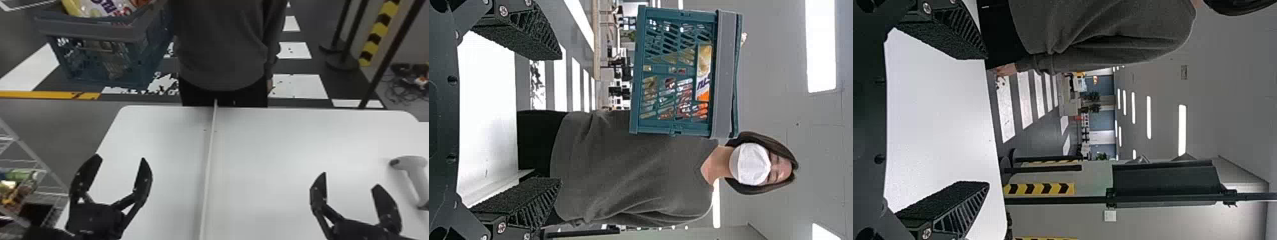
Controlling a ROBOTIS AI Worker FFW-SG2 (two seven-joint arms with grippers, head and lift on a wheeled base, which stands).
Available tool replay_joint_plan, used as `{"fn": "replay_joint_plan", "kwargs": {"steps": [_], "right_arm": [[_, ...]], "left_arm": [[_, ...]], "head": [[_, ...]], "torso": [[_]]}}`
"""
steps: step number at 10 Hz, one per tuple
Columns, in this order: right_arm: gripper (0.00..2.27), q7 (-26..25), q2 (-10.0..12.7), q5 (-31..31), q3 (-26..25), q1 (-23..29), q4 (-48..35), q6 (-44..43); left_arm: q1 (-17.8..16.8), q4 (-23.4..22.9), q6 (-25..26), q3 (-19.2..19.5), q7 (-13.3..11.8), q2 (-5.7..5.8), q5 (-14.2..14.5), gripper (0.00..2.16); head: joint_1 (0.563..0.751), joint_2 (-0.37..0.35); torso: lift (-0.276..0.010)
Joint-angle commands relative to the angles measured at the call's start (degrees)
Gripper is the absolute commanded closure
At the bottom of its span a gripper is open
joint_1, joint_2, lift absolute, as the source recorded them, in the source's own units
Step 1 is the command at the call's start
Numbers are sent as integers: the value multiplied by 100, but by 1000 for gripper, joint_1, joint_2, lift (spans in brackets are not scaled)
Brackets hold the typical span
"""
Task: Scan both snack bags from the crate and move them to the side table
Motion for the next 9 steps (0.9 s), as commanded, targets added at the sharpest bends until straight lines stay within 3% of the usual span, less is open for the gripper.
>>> {"fn": "replay_joint_plan", "kwargs": {"steps": [1,9], "right_arm": [[90,-1,18,-1,-5,-33,45,18],[90,-1,36,34,30,-25,19,18]], "left_arm": [[-48,60,-47,-48,39,-27,4,134],[-83,140,-346,-110,65,-18,100,137]], "head": [[695,94],[695,95]], "torso": [[-99],[-99]]}}
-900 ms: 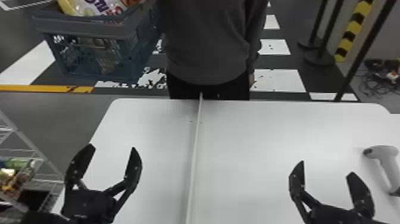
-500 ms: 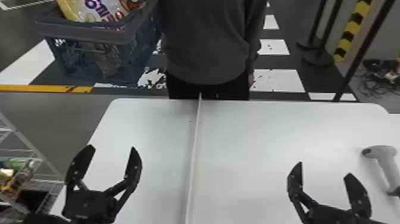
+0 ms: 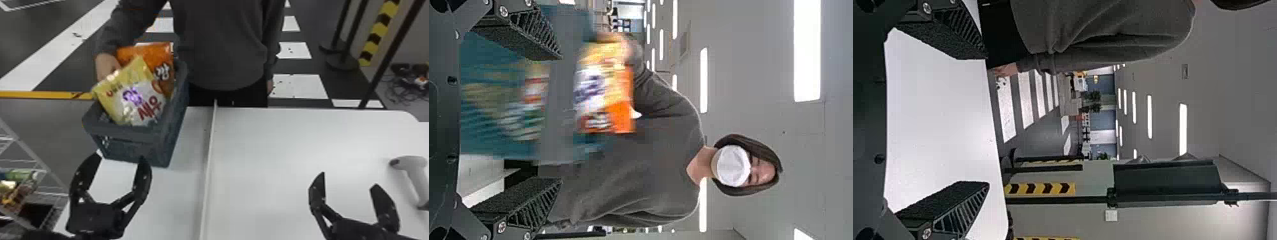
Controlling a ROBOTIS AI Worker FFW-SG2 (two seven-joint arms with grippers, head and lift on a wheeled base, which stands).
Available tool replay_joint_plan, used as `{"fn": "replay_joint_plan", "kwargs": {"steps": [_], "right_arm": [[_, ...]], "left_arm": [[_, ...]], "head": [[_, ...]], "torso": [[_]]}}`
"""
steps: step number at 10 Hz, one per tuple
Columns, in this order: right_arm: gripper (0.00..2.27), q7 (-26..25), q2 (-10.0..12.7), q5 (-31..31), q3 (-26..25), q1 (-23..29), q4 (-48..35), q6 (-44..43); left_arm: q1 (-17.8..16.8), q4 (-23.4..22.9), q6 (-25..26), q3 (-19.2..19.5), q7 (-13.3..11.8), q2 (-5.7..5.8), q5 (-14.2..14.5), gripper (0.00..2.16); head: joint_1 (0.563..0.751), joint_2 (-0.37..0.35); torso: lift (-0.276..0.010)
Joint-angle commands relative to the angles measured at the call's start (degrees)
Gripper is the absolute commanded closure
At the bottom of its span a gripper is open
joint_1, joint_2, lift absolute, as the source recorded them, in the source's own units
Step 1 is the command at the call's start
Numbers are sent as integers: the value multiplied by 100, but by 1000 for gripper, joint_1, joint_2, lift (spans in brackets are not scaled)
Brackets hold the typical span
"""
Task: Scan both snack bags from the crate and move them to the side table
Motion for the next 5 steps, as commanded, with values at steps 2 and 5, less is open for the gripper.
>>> {"fn": "replay_joint_plan", "kwargs": {"steps": [2,5], "right_arm": [[90,0,-9,26,21,25,-26,8],[90,0,-9,35,21,25,-26,8]], "left_arm": [[0,-16,-4,-79,-11,9,-9,137],[26,-42,-4,-53,-11,18,-9,137]], "head": [[695,95],[695,88]], "torso": [[-99],[-99]]}}
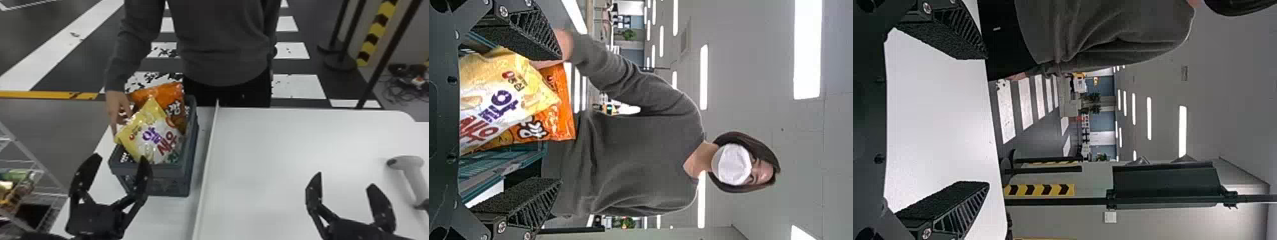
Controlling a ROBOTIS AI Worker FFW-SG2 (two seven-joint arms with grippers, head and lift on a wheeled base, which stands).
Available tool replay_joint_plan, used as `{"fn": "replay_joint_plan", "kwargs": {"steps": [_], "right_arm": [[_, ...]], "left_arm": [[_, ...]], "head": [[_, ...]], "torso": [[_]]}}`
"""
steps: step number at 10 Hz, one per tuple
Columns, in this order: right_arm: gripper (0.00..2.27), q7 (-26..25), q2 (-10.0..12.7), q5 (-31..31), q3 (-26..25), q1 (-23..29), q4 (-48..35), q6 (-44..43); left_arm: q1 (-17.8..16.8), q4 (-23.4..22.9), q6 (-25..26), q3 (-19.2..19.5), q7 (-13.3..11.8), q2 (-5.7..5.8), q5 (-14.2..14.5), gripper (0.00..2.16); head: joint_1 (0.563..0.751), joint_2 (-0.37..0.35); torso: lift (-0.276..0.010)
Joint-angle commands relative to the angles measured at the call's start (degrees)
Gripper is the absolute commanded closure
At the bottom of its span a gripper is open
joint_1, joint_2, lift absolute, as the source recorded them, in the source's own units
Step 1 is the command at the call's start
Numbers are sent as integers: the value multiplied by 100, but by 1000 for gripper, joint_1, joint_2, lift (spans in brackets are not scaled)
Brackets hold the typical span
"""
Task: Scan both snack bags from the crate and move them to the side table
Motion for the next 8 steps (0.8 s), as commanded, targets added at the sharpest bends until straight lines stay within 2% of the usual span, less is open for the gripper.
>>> {"fn": "replay_joint_plan", "kwargs": {"steps": [1,3,5,8], "right_arm": [[90,3,0,4,0,-9,0,0],[90,3,0,4,9,-9,0,17],[90,3,0,40,27,-18,0,70],[90,3,0,84,53,0,-18,123]], "left_arm": [[6,3,-1,26,1,7,4,137],[-117,152,17,219,-87,-11,48,140],[-407,363,193,623,-676,-37,461,181],[-873,671,738,905,-949,-81,619,191]], "head": [[695,89],[695,96],[695,120],[695,168]], "torso": [[-99],[-99],[-99],[-99]]}}
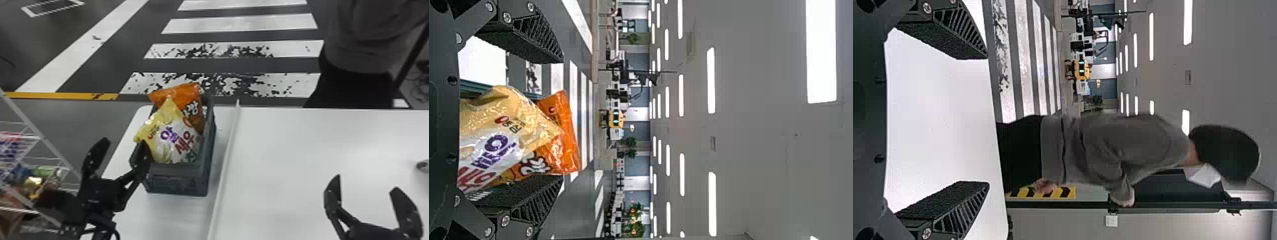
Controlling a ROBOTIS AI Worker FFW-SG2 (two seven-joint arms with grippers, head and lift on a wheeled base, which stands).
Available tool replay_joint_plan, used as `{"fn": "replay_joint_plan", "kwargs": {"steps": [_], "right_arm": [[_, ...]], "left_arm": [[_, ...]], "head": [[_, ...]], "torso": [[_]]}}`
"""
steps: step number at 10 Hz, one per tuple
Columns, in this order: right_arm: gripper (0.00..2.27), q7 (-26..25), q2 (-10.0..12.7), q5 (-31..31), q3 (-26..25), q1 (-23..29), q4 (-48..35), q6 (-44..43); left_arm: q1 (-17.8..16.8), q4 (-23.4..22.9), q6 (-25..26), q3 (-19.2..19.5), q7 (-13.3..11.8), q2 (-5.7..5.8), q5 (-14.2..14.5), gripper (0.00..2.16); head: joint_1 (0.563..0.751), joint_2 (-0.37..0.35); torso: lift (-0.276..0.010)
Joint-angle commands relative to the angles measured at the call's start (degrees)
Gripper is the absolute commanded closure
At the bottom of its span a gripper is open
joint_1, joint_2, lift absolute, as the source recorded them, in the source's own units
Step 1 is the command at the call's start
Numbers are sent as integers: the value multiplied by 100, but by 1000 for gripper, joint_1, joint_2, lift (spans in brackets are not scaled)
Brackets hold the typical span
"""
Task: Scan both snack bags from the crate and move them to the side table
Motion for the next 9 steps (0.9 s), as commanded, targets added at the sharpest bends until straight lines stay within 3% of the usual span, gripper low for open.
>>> {"fn": "replay_joint_plan", "kwargs": {"steps": [1,6,9], "right_arm": [[90,-1,0,12,9,8,-11,22],[90,-1,0,73,44,26,-28,75],[90,-1,0,73,26,43,-37,75]], "left_arm": [[-321,225,385,184,-163,-7,217,191],[-1340,893,1932,421,-1103,2,410,191],[-1692,1157,2336,395,-1499,2,419,188]], "head": [[695,178],[695,213],[695,200]], "torso": [[-99],[-99],[-99]]}}
